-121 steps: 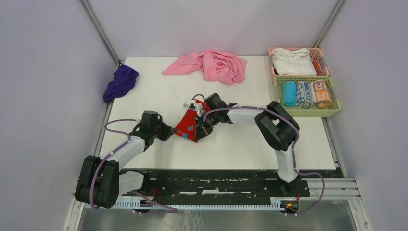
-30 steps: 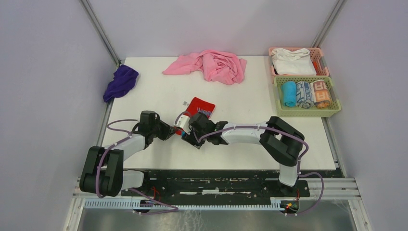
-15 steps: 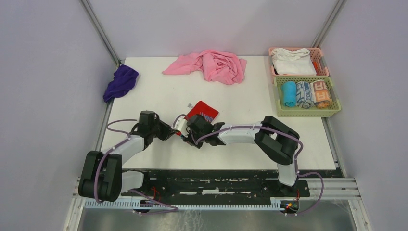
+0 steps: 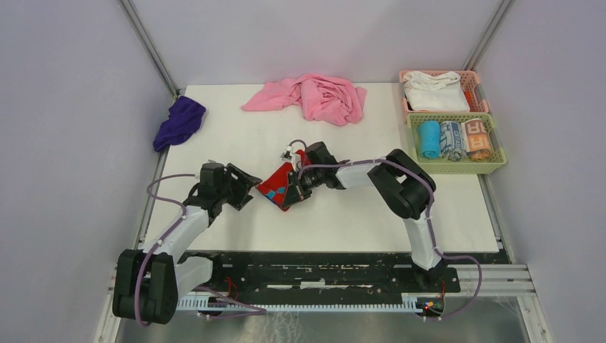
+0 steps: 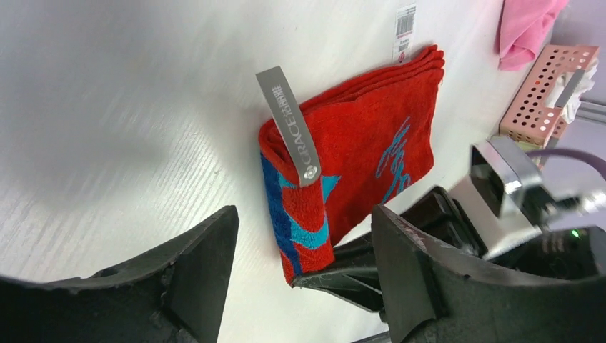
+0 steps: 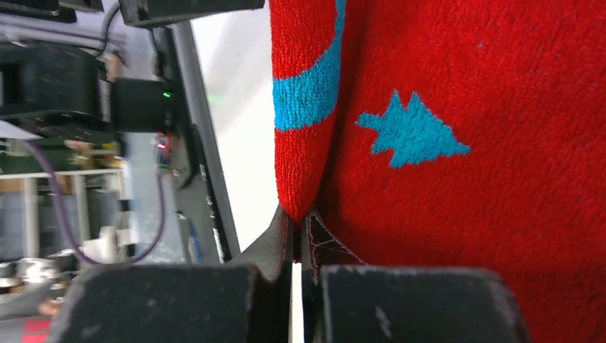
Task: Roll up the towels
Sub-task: Roll the towel at the center of the board.
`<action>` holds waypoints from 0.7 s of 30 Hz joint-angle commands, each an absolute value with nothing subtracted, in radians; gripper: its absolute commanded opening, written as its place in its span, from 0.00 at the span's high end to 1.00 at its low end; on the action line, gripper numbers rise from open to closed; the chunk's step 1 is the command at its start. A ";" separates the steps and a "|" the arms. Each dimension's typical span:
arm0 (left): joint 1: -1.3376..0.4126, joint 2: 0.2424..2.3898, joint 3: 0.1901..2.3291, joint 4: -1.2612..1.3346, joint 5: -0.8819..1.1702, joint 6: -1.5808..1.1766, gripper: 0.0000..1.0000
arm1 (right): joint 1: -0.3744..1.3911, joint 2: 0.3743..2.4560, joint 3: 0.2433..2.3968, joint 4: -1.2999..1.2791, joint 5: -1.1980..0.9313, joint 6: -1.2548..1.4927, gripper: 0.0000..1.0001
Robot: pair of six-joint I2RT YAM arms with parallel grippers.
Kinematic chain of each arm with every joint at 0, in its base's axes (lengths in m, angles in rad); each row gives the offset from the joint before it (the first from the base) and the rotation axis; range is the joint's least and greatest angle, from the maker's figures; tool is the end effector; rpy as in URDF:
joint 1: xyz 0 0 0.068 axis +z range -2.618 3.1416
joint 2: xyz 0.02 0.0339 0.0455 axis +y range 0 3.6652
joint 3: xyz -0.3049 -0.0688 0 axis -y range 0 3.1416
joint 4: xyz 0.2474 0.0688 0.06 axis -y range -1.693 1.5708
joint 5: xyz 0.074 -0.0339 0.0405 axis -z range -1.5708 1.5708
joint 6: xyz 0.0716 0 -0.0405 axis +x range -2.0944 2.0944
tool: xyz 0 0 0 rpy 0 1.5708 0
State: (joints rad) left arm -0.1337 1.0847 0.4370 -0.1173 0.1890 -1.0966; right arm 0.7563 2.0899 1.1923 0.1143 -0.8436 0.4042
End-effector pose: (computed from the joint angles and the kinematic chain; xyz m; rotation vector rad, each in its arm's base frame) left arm 0.2115 -0.0420 0.1817 -1.0552 2.2352 -0.7986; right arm 0.2969 0.3536 0.1364 -0.9010 2.3911 1.5148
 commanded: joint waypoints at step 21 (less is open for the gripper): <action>-0.124 1.304 0.454 0.112 0.284 -1.027 0.47 | 0.644 2.305 1.105 0.539 -1.045 0.989 0.99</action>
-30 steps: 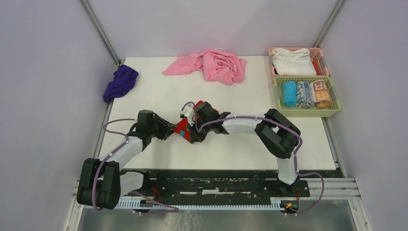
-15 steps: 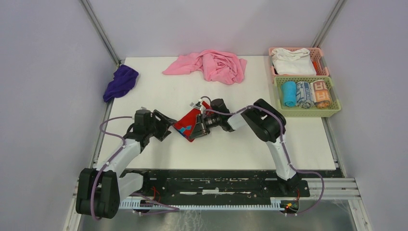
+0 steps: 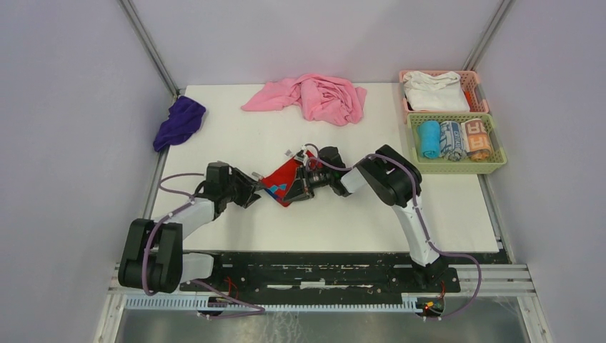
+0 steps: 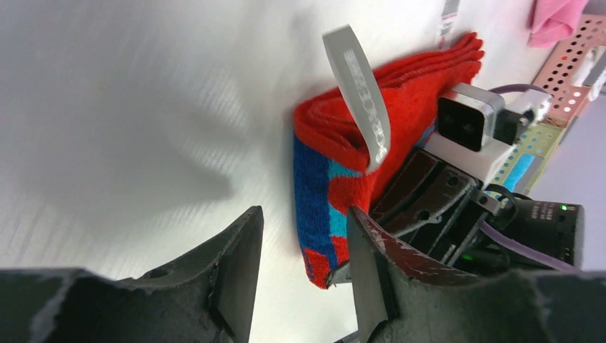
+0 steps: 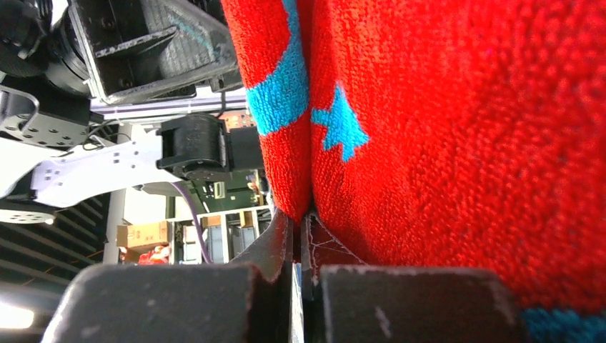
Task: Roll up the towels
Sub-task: Roll the towel at the center of the board.
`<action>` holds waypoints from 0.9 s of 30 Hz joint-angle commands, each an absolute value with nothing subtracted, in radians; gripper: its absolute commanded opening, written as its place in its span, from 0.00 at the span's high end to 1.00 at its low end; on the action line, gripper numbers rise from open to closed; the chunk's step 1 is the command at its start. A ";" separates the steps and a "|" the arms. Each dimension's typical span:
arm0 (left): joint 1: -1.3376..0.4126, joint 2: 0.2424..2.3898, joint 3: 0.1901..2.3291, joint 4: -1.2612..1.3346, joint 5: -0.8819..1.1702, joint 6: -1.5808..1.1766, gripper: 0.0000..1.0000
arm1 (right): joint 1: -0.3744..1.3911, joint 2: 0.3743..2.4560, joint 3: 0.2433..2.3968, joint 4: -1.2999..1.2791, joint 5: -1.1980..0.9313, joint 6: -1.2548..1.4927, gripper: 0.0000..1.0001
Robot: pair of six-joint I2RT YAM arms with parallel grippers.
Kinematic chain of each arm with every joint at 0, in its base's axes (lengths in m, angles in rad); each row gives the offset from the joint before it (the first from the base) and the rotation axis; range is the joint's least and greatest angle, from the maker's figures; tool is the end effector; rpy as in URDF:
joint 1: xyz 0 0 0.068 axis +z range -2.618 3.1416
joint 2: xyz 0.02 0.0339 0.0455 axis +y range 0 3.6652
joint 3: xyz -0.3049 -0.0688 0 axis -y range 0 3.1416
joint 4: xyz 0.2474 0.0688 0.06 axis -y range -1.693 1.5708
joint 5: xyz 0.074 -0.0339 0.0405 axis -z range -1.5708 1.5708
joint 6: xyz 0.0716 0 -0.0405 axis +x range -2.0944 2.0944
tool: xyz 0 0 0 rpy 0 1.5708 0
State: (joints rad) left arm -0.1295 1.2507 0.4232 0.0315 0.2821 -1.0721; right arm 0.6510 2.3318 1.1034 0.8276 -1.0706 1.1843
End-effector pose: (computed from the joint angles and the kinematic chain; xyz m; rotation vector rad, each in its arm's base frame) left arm 0.2310 -0.0502 0.1594 -1.0123 2.3074 -0.8748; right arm 0.3355 0.3346 0.0791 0.2522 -2.3339 -1.9368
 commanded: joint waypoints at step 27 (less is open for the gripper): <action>-0.147 1.457 0.487 0.196 0.302 -1.040 0.50 | 0.651 2.281 1.147 0.279 -0.978 0.839 0.99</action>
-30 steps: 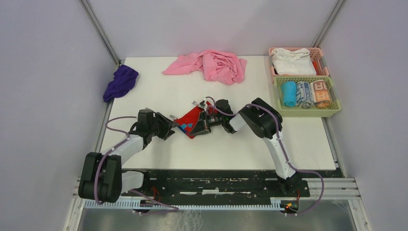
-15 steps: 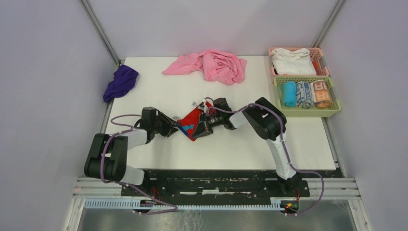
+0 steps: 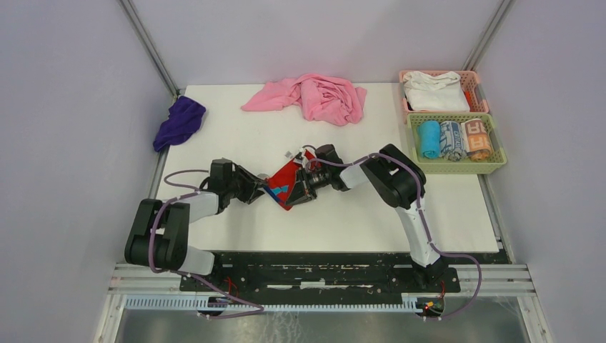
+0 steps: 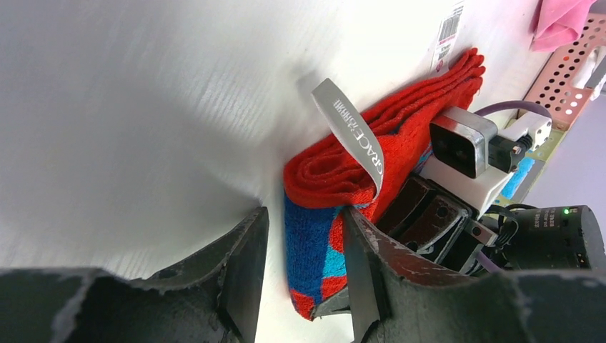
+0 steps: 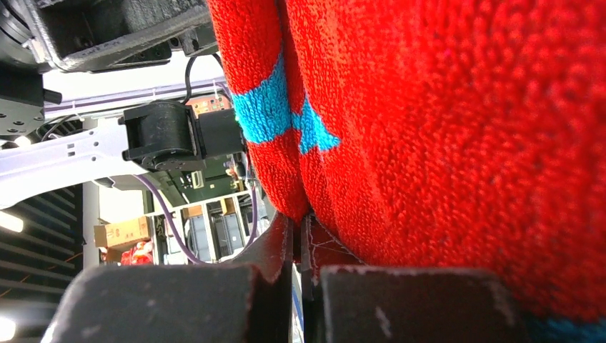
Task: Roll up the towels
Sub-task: Roll the towel at the center of the board.
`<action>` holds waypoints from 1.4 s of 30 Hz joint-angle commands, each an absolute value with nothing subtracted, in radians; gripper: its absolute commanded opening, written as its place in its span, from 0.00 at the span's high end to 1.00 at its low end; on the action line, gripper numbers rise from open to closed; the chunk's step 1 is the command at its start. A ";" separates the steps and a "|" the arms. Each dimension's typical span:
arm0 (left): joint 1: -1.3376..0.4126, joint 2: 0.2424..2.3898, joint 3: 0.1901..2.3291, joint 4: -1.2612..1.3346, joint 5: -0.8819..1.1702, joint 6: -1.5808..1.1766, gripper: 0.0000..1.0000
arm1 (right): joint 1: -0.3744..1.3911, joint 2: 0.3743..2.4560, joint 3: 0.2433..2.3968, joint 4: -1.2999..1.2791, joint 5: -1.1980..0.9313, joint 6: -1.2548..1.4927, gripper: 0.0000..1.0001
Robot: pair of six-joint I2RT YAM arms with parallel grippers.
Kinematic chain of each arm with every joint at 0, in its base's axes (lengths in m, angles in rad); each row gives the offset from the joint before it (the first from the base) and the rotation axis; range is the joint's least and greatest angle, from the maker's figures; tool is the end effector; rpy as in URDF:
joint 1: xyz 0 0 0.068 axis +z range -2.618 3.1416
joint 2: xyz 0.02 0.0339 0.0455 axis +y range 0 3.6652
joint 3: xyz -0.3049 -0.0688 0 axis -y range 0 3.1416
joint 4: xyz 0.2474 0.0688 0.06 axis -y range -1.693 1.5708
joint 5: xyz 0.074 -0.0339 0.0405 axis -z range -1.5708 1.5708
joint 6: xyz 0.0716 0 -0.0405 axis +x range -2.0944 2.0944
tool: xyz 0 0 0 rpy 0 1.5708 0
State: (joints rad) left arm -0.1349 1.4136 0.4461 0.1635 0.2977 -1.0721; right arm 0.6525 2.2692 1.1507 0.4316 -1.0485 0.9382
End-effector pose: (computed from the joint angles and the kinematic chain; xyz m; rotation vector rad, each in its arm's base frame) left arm 0.2557 -0.0559 0.1424 -1.0052 2.3244 -0.8908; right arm 0.3302 0.3304 0.0811 0.3035 -2.4311 -1.7550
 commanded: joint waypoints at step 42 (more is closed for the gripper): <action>-0.175 1.568 0.477 0.132 0.220 -1.033 0.60 | 1.066 1.897 1.328 -0.302 0.142 -0.016 0.48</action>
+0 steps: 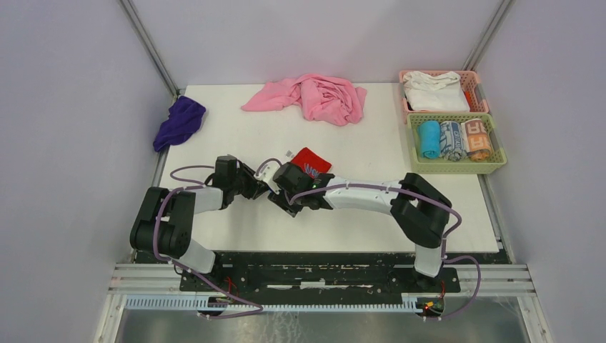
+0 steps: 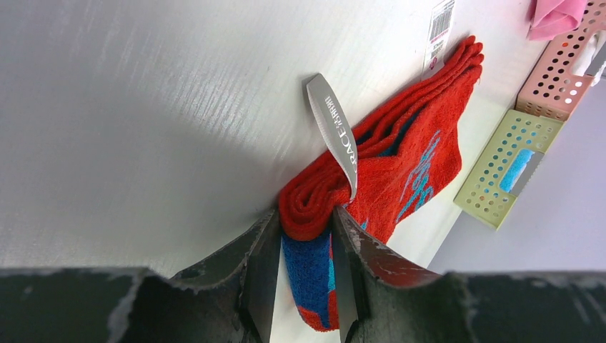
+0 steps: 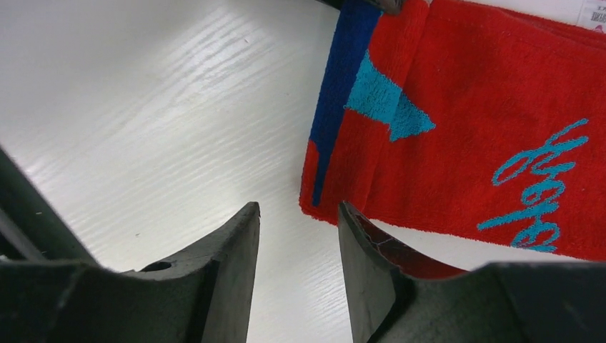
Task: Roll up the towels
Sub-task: Roll the towel at the center of the board.
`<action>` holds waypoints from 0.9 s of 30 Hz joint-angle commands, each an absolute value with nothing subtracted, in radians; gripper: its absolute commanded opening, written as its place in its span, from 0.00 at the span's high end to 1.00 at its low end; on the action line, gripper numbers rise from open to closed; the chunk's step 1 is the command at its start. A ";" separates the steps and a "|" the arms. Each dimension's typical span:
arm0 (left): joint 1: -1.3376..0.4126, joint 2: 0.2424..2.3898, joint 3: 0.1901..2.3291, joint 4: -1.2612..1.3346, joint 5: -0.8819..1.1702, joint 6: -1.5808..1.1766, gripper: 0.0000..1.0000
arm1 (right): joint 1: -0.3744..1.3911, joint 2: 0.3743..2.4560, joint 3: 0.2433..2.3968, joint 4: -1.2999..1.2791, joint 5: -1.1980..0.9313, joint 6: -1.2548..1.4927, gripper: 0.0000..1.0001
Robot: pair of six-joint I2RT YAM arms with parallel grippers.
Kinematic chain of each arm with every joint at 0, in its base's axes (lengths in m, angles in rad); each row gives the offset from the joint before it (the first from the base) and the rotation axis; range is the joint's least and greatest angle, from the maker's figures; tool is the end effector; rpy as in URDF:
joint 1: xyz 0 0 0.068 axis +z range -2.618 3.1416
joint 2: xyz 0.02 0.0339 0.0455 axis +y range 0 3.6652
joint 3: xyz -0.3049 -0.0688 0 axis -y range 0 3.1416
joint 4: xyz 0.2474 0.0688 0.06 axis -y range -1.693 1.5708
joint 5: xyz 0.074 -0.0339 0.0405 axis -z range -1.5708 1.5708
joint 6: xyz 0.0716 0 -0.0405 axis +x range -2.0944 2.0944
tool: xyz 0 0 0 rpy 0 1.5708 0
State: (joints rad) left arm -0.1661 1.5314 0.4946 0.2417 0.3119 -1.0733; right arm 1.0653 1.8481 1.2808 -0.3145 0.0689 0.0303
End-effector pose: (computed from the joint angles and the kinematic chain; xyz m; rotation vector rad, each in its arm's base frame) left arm 0.2775 -0.0688 0.1343 -0.9620 2.3439 -0.9235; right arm 0.2158 0.3798 0.2122 -1.2055 2.1799 0.3922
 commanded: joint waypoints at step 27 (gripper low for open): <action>-0.174 1.459 0.497 0.048 0.213 -1.023 0.46 | 1.012 2.056 1.387 -0.461 -0.137 -0.012 0.90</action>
State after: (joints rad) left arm -0.1707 1.5154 0.5056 0.2169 0.3016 -1.0729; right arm 1.0439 2.0403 1.4120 -0.4122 0.1333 -0.0345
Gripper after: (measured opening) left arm 0.486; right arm 0.184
